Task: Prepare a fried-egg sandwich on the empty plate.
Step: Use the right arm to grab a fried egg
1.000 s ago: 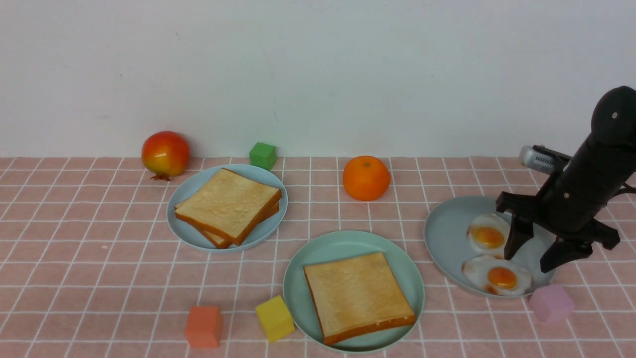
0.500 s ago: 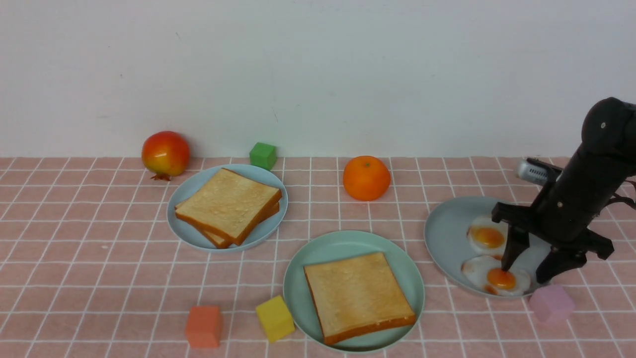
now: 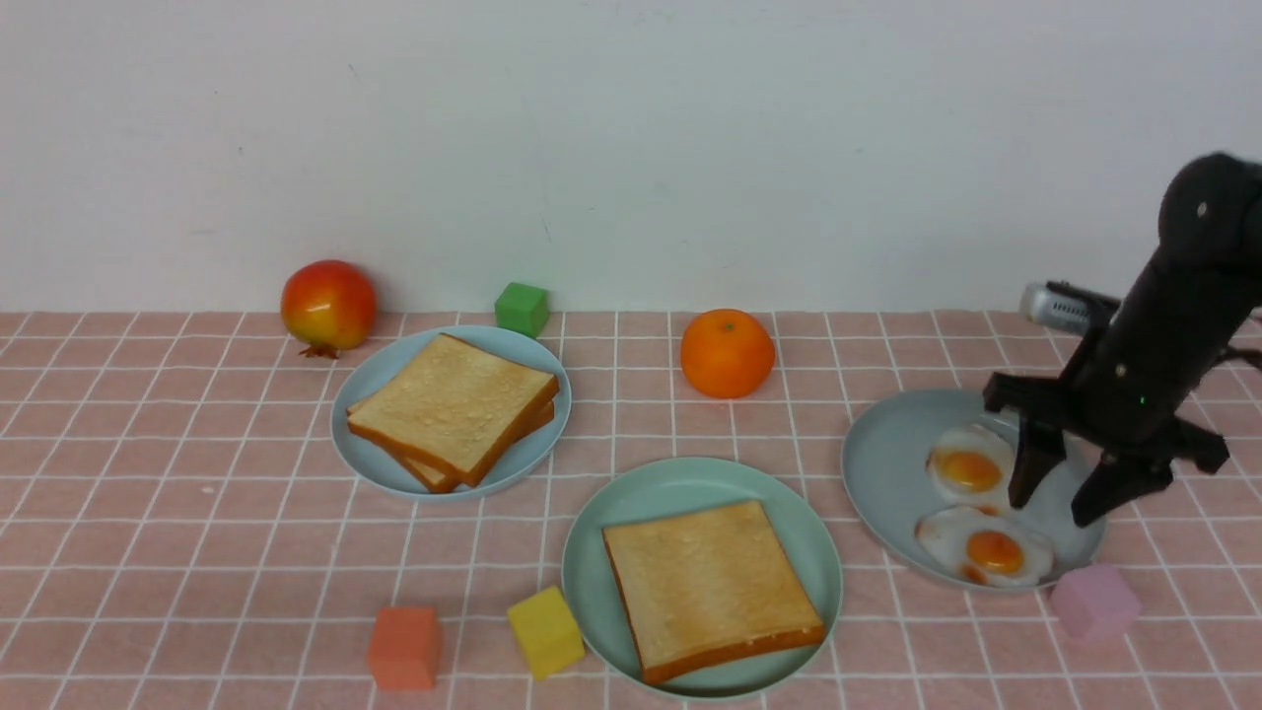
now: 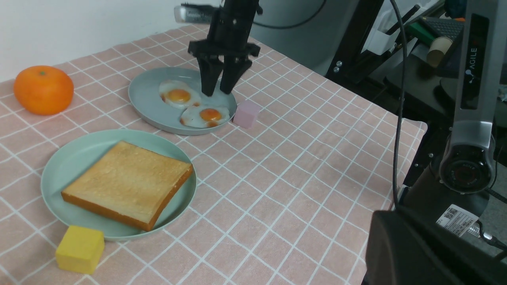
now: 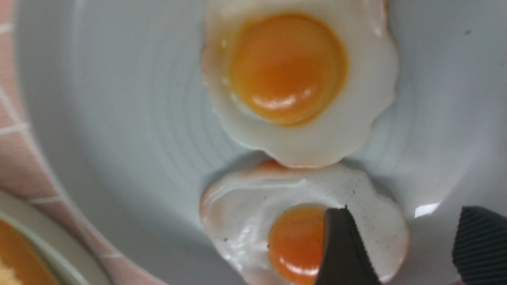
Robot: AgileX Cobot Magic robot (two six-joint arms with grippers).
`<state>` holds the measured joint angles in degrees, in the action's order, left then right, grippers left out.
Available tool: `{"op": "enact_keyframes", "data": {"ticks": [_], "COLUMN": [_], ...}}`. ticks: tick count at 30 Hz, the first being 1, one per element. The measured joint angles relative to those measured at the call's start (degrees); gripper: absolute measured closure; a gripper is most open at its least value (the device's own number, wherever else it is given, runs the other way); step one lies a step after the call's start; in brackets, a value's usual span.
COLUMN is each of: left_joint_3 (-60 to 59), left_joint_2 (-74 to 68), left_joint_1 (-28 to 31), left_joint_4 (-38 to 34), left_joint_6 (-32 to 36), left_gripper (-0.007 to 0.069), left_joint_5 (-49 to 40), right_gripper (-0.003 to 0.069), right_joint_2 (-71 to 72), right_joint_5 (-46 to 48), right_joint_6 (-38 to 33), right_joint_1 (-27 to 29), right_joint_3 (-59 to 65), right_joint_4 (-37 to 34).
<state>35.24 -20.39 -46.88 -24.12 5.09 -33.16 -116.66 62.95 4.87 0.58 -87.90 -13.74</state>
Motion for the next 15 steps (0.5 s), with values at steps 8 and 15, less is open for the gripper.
{"op": "enact_keyframes", "data": {"ticks": [8, 15], "left_joint_3": [0.00, 0.00], "left_joint_2": [0.00, 0.00], "left_joint_1": [0.00, 0.00], "left_joint_4": [0.00, 0.00], "left_joint_6": [0.00, 0.00], "left_gripper": [0.0613, 0.0613], "left_joint_5": [0.00, 0.00], "right_gripper": [0.0249, 0.0189], "right_joint_2": [0.77, -0.56], "right_joint_5": [-0.87, -1.32], "right_joint_6": [-0.06, -0.12], "right_joint_1": [-8.38, -15.27], "right_joint_3": [-0.57, -0.62], "right_joint_4": [6.46, 12.07]}}
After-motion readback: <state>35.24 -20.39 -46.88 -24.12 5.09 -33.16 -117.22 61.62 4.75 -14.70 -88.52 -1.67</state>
